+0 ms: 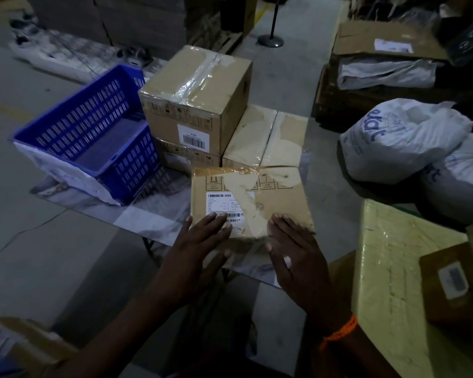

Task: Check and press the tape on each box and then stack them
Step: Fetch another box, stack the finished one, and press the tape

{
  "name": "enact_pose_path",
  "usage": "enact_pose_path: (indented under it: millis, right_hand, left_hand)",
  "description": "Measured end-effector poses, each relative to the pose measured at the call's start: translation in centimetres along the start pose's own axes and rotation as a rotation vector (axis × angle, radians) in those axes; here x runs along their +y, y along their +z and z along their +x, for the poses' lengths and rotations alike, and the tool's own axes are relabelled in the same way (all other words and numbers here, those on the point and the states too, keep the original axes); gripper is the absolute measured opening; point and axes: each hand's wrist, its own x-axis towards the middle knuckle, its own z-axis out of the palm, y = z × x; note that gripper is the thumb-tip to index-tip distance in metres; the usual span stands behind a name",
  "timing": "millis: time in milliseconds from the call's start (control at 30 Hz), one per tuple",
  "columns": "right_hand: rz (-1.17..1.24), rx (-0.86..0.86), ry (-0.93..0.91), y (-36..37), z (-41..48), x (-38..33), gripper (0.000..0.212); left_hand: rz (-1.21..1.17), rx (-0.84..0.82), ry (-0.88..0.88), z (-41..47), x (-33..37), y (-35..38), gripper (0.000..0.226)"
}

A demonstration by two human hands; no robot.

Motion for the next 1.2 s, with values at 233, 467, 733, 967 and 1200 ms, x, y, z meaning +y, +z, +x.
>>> enact_pose_path:
  millis: [233,467,733,967,1200]
  right_hand:
    - [0.155,0.114,0.476,-2.6,5.7,3.0,0.060]
    - [0.857,-0.245,0.741,-2.2,5.5,2.5,0.027]
    - [0.860,-0.186,0.658,0.0,-0.9,0.3,0.070]
    - [0.878,-0.168,0.858,2.6,-9.6,0.3,0.063]
    - [1.023,-0.265,1.117,4.1,-12.1,-3.0,0.023]
  left_hand:
    - [-0.434,0.309,-0.459,4.3,-0.2,-2.7,0.056]
    - [-0.797,0.040,-0.651,4.2,-2.6,-3.1,0.042]
    - [-0.891,0.126,-0.522,-2.8,-4.9,-3.4,0.066]
    - [-1.123,0.147,-0.773,-11.0,-2.9,0.4,0.054]
    - [-1.066,0.058,-0.774,-13.3,-4.5,2.5,0.047]
